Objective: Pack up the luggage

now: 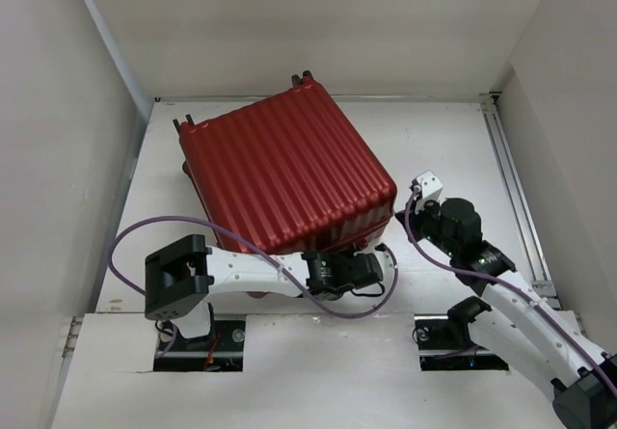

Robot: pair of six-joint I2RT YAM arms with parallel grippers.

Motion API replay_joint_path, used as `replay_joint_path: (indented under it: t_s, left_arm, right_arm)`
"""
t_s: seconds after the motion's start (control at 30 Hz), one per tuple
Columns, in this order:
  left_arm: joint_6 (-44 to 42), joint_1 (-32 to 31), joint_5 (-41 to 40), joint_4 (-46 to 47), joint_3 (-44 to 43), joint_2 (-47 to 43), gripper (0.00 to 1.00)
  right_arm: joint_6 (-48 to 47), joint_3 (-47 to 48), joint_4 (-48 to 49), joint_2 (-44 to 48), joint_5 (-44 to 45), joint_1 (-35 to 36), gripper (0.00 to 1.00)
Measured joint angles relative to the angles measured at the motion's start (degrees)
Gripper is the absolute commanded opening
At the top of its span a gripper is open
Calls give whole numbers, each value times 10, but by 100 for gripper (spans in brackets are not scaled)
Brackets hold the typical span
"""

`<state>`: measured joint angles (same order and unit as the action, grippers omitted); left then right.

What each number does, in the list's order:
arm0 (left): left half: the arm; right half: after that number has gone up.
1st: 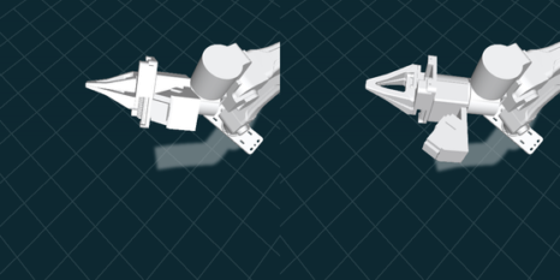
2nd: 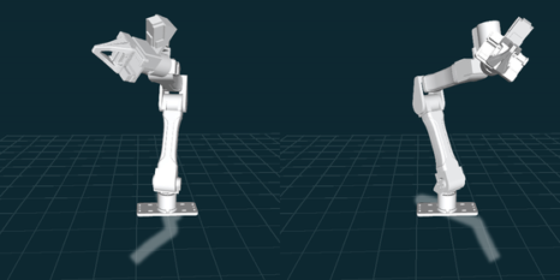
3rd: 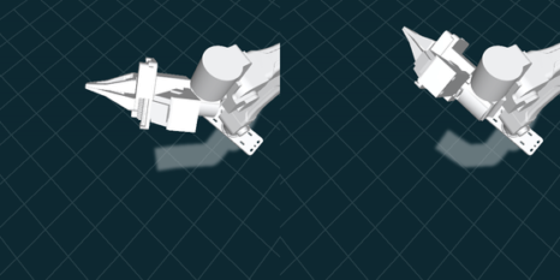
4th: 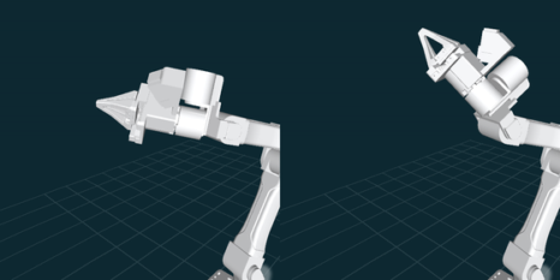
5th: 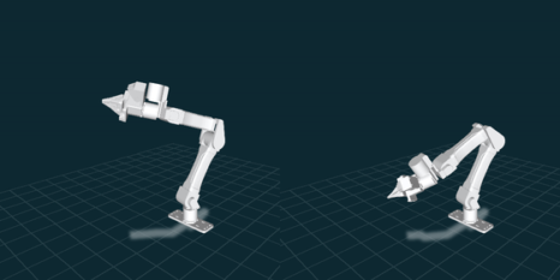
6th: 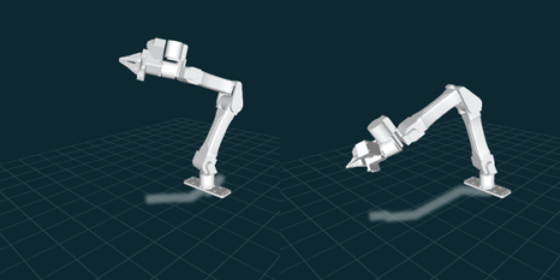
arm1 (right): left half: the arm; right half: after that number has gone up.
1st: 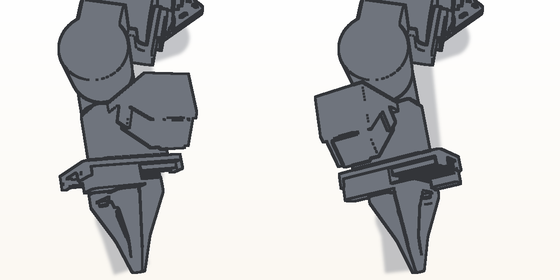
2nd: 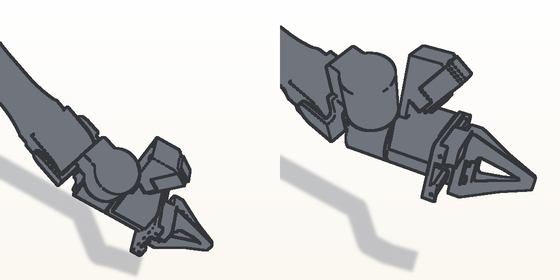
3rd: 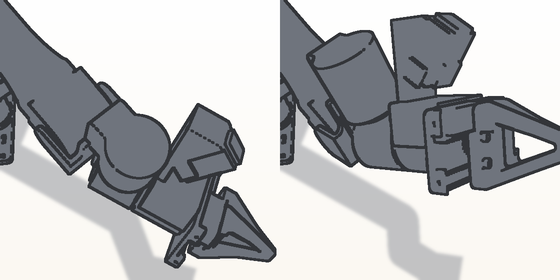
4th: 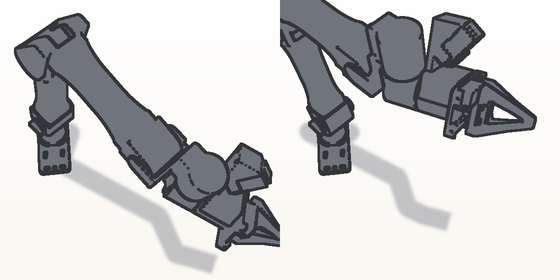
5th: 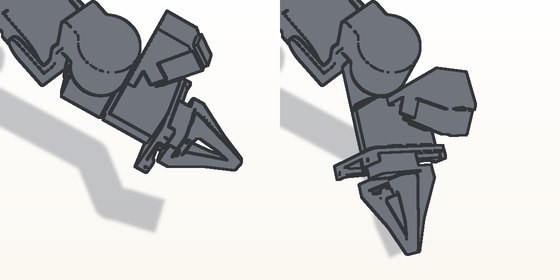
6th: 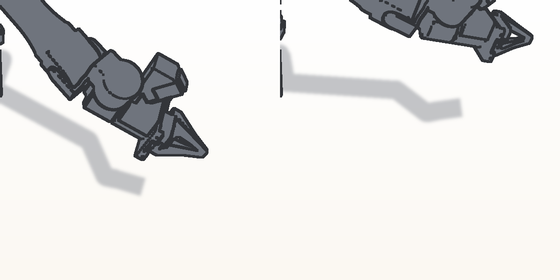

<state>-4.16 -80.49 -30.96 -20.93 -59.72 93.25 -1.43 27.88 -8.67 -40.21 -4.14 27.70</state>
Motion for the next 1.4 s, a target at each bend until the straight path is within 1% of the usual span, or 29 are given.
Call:
replay_joint_path:
  t_s: [0.07,0.13,0.23,0.33,0.43,0.53,0.6,0.7,0.8,0.9,1.0,1.17,1.23,1.27,1.4]
  left_arm:
    - [-17,10,25,8,6,-4,0]
    - [-52,15,50,33,28,-22,0]
    - [-130,14,89,119,107,-85,0]
    - [-228,-10,80,203,197,-142,0]
    - [-283,-30,85,216,246,-190,0]
    - [-309,-33,102,210,264,-216,0]
    - [-318,-33,109,203,264,-220,0]
    - [-337,-32,121,199,275,-237,0]
    - [-358,-31,141,180,296,-280,0]
    - [-375,-28,151,138,313,-331,0]
    - [-392,-24,147,87,324,-376,0]
    - [-416,-19,127,32,328,-406,0]
    - [-425,-19,115,15,330,-419,0]
    - [-426,-19,113,12,330,-422,0]
    - [-434,-19,110,-17,331,-451,0]
  right_arm:
    - [2,0,0,-4,0,-5,0]
    - [3,6,-2,-15,-9,-17,0]
    - [6,14,-3,-26,-31,-48,0]
    - [13,14,-9,-26,-71,-70,0]
    - [16,14,-15,-26,-108,-75,0]
    - [11,17,-10,-42,-132,-80,0]
    - [4,28,-1,-69,-139,-84,0]
    - [-11,61,16,-134,-147,-85,0]
    - [-21,97,45,-209,-172,-85,0]
    - [-16,110,61,-259,-229,-84,0]
    - [-2,110,107,-295,-277,-81,0]
    - [42,113,233,-378,-331,-72,0]
    - [63,129,282,-415,-334,-63,0]
    - [65,132,289,-421,-333,-61,0]
    - [80,137,329,-435,-276,-35,0]
